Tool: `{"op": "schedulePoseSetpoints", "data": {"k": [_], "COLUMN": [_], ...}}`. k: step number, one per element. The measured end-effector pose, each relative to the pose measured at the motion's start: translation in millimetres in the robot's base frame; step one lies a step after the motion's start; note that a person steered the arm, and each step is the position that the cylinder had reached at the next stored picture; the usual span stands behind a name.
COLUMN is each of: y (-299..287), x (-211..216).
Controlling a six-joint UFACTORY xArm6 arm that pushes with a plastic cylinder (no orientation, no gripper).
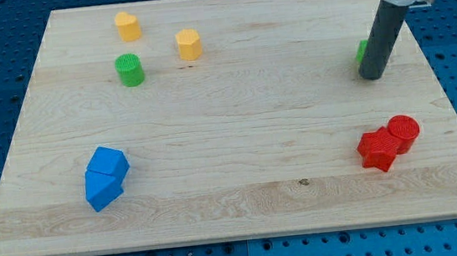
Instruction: Slide the green circle towards the green star
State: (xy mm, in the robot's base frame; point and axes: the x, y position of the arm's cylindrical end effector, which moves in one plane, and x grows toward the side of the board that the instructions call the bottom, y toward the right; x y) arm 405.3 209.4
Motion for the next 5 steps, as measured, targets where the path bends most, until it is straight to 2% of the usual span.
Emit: {"op": "schedulePoseSetpoints", "data": {"k": [1,2,5], "y": [-11,-55,-243], "x": [2,20,42]}}
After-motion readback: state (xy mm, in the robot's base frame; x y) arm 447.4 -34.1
